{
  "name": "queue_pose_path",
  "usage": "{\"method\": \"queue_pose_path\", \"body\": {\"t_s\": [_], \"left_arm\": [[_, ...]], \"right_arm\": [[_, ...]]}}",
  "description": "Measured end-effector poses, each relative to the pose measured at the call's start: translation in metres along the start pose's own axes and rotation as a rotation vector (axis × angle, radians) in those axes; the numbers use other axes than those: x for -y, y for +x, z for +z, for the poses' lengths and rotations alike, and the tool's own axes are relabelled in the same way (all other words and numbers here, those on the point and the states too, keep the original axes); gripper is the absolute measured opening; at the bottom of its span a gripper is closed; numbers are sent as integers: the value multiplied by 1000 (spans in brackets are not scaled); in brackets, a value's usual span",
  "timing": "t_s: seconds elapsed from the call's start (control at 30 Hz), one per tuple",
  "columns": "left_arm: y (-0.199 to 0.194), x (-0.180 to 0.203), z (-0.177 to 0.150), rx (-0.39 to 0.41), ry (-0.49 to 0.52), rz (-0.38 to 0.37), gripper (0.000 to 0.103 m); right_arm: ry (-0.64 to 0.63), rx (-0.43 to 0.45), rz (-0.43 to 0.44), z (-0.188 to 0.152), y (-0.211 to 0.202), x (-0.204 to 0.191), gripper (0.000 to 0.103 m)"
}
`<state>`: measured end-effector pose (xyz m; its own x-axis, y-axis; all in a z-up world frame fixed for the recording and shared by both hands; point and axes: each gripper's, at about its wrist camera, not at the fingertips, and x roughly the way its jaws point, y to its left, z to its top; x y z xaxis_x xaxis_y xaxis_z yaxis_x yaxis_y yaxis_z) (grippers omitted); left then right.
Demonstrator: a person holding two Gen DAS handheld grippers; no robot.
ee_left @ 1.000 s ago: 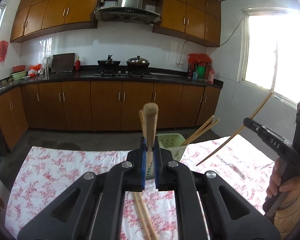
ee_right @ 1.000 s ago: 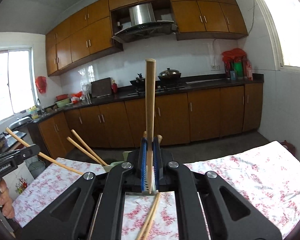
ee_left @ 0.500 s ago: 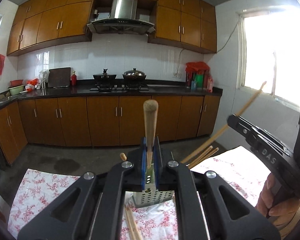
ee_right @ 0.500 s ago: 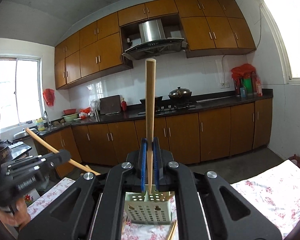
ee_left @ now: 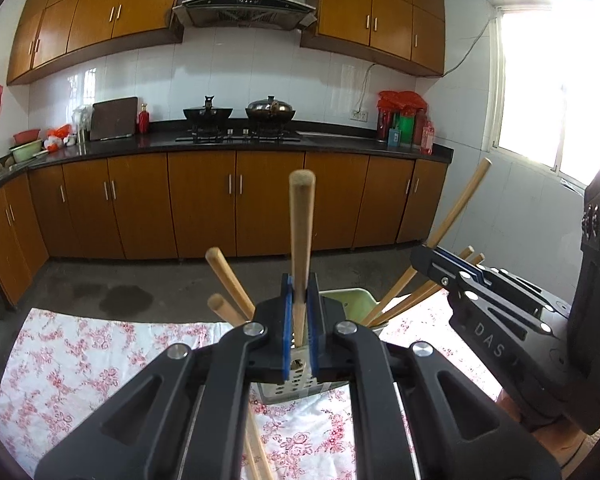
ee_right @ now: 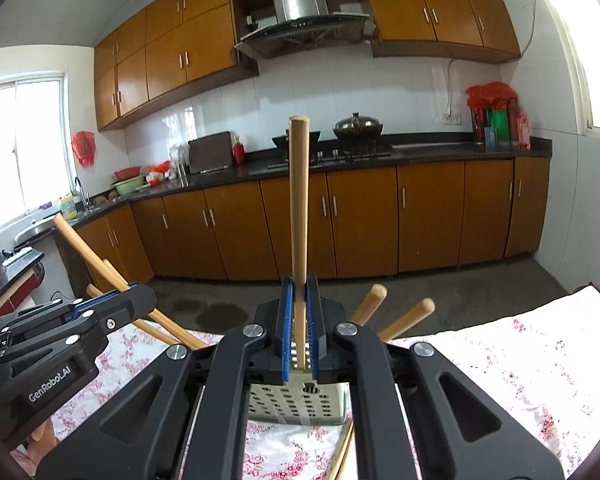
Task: Organize utensils
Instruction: 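Open the left tool over the holder while the right tool drops its chopstick in, then lower the left tool onto a chopstick and close it while the right tool grasps one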
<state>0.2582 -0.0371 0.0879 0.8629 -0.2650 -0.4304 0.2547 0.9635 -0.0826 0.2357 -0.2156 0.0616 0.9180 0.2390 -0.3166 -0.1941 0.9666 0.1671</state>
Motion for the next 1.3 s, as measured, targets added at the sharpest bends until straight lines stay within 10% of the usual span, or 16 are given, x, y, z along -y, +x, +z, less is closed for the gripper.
{"method": "queue_pose_path", "body": {"t_s": [0.17,0.53,0.9,1.3], "left_arm": [[-5,-7,3,15,-21,5,27],[-87,-33,-9,107,-64,82,52],[-47,-76,-151,-259,-142,219,50],[-19,-47,-200,-390,-136,135,32]], "right_arm": [[-2,0,-9,5,-8,-4,39],[5,59,-105,1,-81,17,46],[130,-515,-16,-156,-18,33,18],[84,-546,-118,-181,-6,30,8]]}}
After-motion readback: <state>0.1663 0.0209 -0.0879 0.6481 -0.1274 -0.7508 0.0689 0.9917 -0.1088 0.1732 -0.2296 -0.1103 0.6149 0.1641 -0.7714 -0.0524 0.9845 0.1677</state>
